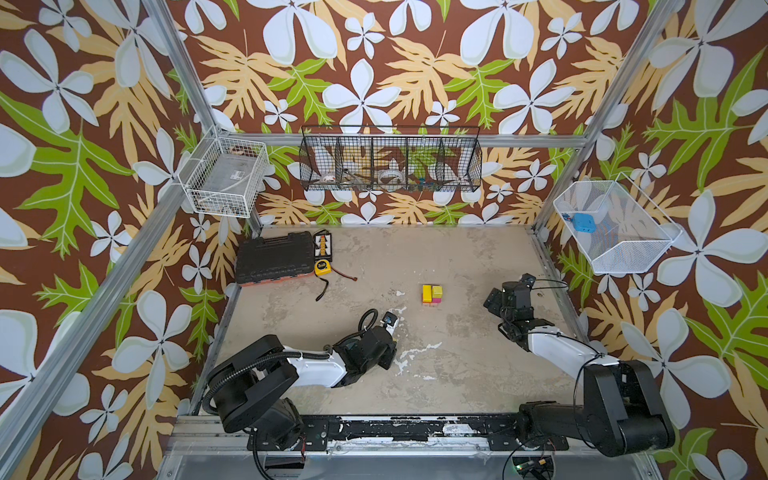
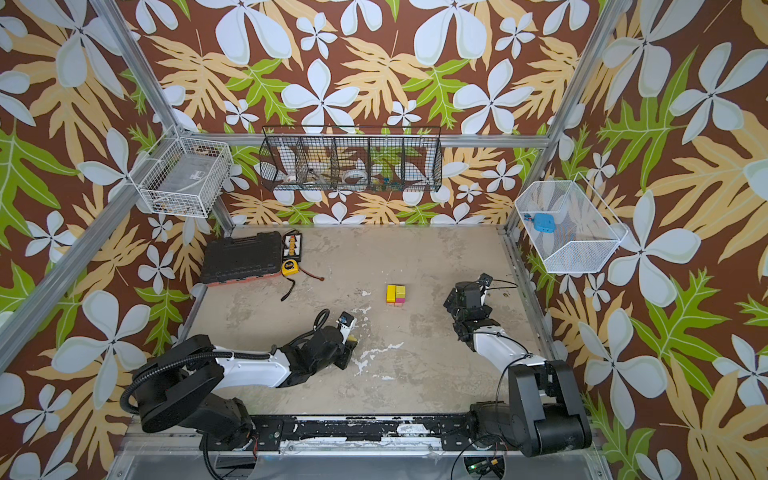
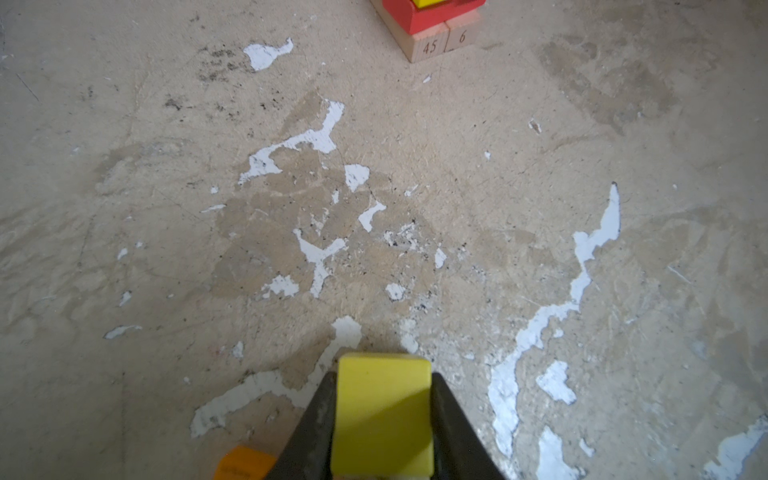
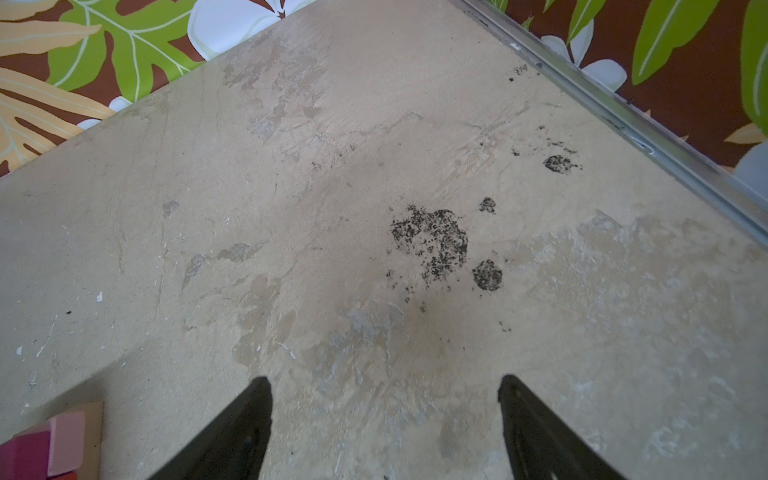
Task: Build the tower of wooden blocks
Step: 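Lift the yellow cube with the left gripper and carry it over the tower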
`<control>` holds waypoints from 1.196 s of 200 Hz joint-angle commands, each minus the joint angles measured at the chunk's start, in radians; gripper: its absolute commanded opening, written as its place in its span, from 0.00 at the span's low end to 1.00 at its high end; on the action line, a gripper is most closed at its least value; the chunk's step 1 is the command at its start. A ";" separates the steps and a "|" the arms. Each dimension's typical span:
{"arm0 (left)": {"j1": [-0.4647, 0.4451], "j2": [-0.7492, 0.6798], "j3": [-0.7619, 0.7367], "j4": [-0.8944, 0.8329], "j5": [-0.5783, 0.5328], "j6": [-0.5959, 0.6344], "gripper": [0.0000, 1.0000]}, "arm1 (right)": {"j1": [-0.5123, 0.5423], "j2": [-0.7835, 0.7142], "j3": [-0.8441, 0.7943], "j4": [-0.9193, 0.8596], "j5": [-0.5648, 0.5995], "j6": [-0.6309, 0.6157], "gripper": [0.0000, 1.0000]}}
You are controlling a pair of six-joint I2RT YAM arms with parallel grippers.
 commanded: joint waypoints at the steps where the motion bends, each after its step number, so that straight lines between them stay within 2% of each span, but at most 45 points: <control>1: -0.002 -0.010 0.009 0.015 0.001 0.024 0.19 | 0.000 0.002 0.005 0.002 0.003 -0.003 0.85; 71: 0.009 -0.125 0.175 -0.077 0.044 0.127 0.05 | 0.001 -0.010 -0.004 0.009 -0.004 -0.005 0.86; 98: 0.077 -0.145 0.269 -0.125 0.121 0.167 0.00 | 0.001 -0.028 -0.019 0.022 -0.017 -0.009 0.86; 117: 0.126 -0.151 0.329 -0.143 0.162 0.199 0.00 | 0.000 -0.041 -0.029 0.030 -0.020 -0.009 0.86; 146: 0.169 -0.125 0.418 -0.146 0.189 0.298 0.00 | 0.000 -0.056 -0.039 0.040 -0.020 -0.009 0.87; 169: 0.203 -0.072 0.493 -0.153 0.151 0.370 0.00 | 0.000 -0.059 -0.043 0.044 -0.020 -0.009 0.87; 184: 0.222 -0.043 0.522 -0.148 0.172 0.455 0.00 | 0.001 -0.064 -0.046 0.047 -0.020 -0.010 0.87; 211: 0.250 0.014 0.577 -0.157 0.243 0.587 0.00 | 0.001 -0.085 -0.060 0.057 -0.017 -0.008 0.88; 239: 0.264 0.037 0.574 -0.155 0.434 0.770 0.00 | 0.001 -0.119 -0.087 0.075 -0.011 -0.003 0.90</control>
